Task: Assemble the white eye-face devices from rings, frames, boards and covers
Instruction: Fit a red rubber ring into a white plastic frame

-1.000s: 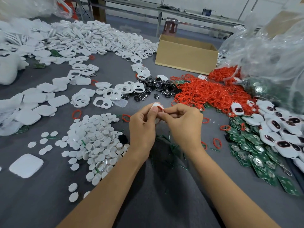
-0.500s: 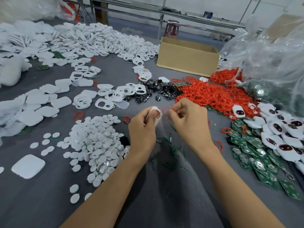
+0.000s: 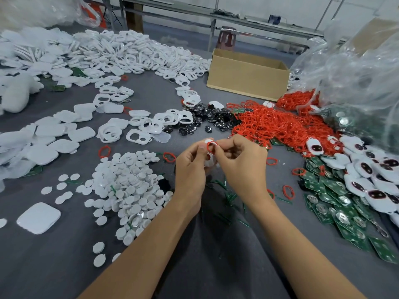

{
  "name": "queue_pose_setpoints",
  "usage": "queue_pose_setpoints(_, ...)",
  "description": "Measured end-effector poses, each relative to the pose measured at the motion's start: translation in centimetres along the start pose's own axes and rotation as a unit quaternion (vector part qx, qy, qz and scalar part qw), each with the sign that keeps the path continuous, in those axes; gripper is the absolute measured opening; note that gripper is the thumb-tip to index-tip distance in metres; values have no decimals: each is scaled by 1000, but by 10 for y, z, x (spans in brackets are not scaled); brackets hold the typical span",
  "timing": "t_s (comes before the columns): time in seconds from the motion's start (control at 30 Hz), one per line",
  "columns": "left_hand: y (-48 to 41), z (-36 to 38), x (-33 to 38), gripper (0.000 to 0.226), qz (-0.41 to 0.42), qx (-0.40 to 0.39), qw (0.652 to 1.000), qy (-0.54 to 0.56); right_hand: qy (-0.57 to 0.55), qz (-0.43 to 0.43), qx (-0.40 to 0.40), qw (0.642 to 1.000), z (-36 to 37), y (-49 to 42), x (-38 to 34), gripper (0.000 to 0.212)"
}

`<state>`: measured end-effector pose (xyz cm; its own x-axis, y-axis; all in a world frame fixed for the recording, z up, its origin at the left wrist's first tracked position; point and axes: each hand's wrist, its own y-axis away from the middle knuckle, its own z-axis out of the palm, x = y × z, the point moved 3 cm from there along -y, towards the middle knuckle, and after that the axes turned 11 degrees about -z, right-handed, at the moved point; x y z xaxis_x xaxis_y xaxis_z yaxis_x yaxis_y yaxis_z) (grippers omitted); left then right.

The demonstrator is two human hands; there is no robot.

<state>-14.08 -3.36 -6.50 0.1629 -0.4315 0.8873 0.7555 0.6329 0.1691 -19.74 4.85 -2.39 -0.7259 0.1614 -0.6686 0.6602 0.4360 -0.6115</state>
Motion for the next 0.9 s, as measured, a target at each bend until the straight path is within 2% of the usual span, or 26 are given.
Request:
queue_pose_setpoints(0.5, 1, -3, 0, 27, 16, 2, 1000, -14, -6, -16, 6, 1000, 1, 0, 3, 21)
queue_pose_setpoints(0.67, 1, -1, 0, 29, 0, -2, 1000, 24, 29, -37, 7, 999, 5, 2, 5, 16)
queue_pose_setpoints(0.8, 1, 0, 0, 40, -10, -2, 999, 45, 52, -61, 8, 997, 8, 4, 7, 14)
queue_pose_setpoints(0.9, 1, 0, 1, 36, -5, -6, 999, 50, 53, -61, 12, 997, 8, 3, 8, 16)
